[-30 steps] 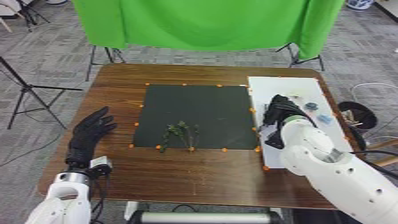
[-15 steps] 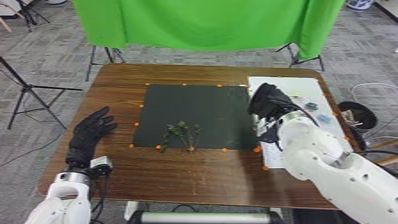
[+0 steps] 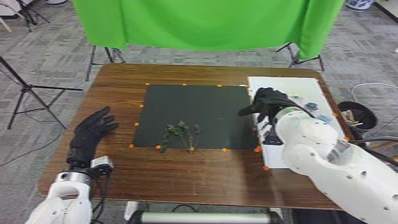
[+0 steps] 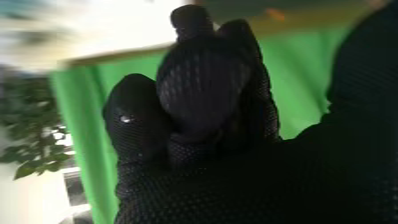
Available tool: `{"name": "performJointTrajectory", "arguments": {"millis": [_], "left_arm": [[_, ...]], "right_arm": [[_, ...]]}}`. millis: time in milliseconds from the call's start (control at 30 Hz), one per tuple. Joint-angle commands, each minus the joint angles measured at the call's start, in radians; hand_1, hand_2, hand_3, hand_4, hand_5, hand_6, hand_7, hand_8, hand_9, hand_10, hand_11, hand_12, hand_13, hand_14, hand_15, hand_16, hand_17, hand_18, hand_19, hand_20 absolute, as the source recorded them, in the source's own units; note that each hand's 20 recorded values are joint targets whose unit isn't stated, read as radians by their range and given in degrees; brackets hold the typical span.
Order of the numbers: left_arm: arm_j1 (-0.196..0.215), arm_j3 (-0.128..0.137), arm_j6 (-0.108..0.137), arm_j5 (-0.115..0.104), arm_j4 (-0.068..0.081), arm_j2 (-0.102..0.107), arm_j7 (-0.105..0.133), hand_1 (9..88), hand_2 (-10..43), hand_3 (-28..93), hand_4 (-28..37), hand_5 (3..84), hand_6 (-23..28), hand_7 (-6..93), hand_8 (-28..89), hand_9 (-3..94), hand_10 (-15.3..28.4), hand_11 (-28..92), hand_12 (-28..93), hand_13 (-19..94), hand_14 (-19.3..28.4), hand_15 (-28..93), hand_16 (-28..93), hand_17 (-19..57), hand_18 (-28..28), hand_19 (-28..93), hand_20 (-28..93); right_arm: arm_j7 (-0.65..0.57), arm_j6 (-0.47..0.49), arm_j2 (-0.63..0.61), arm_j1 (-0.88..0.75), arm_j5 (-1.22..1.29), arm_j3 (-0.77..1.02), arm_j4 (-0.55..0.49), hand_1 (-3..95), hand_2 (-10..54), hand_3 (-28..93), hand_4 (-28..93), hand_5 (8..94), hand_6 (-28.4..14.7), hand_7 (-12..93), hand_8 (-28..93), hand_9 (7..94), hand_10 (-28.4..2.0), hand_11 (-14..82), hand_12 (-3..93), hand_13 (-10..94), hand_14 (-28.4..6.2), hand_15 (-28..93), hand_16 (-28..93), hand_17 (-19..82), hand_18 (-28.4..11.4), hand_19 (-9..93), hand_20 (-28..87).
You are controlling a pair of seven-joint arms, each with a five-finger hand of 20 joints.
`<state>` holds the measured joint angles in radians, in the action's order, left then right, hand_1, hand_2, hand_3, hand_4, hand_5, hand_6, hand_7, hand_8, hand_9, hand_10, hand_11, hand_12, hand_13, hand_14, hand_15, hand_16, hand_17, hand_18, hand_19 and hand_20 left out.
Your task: Arrange flowers
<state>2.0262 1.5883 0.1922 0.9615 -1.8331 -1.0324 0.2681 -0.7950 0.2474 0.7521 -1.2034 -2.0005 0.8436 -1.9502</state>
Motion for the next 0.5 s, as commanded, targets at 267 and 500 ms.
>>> {"name": "performJointTrajectory", "arguments": {"millis": [267,500], "left_arm": [[0.014,-0.021,-0.025,0.006,0.012,-0.016,-0.029,28.5,-9.5,72,-24.1,39.5,-1.1,16.2,-9,42.2,12.0,17,11,37,16.6,28,1,6.3,15.4,10,20],[0.011,-0.023,-0.028,0.008,0.011,-0.020,-0.032,28.8,-9.5,72,-24.1,39.5,-1.4,16.3,-9,42.2,12.0,18,11,37,16.7,29,1,6.3,15.4,10,20]], "right_arm": [[-0.104,0.156,0.028,-0.017,0.140,0.003,0.086,13.5,-3.7,56,-13,47.2,-1.4,4,-5,60.2,-25.0,7.0,10.5,94,-4.5,52,29,69,-8.8,93,39],[-0.088,0.110,0.058,-0.052,0.201,-0.011,0.125,27.6,-7.4,61,-11,52.1,-2.6,6,-6,68.0,-21.7,8.1,9.8,94,-3.6,56,24,71,-8.0,93,36]]}}
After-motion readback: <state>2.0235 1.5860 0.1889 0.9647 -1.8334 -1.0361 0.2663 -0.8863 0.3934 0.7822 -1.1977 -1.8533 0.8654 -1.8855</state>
